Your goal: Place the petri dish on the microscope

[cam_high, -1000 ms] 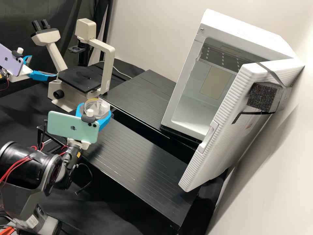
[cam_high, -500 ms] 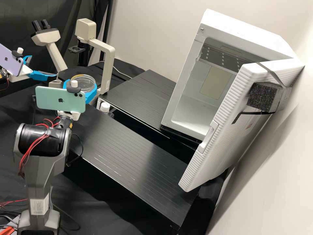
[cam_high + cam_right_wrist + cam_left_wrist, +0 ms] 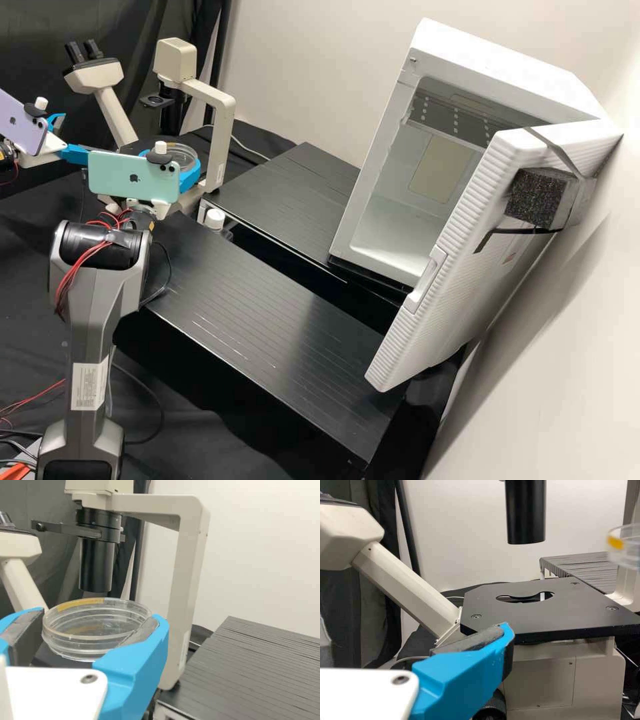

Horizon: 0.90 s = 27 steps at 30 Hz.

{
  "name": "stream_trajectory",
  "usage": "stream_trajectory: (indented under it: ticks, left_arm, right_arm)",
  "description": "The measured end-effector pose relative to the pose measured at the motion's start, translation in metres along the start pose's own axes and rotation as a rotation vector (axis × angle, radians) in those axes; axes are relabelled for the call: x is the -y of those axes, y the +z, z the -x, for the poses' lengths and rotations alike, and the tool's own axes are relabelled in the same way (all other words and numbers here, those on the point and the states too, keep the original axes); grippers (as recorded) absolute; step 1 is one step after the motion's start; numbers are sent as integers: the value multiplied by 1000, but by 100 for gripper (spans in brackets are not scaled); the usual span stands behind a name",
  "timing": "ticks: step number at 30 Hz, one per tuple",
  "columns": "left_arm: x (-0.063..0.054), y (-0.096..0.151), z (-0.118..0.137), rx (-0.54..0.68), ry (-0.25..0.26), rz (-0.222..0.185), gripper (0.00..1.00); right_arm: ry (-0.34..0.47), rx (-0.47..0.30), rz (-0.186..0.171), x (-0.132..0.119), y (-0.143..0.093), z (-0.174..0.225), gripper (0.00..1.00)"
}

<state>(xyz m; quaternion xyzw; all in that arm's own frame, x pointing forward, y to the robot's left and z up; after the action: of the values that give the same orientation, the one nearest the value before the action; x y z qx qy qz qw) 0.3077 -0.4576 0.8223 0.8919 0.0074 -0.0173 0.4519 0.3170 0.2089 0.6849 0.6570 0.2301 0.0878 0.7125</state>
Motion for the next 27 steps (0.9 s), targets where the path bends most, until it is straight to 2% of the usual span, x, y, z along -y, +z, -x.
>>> stream_trajectory:
  ticks: [4, 12, 19, 27]
  left_arm:
    - [0, 0, 0, 0, 0, 0, 100]
    - [0, 0, 0, 0, 0, 0, 100]
    - [0, 0, 0, 0, 0, 0, 100]
    - [0, 0, 0, 0, 0, 0, 100]
  right_arm:
    - [-15, 5, 39, 4, 0, -17, 0]
    - [-62, 24, 74, 14, -1, -48, 0]
    - [-87, 35, 81, 21, 0, -66, 0]
    - [-121, 61, 116, 34, 2, -81, 0]
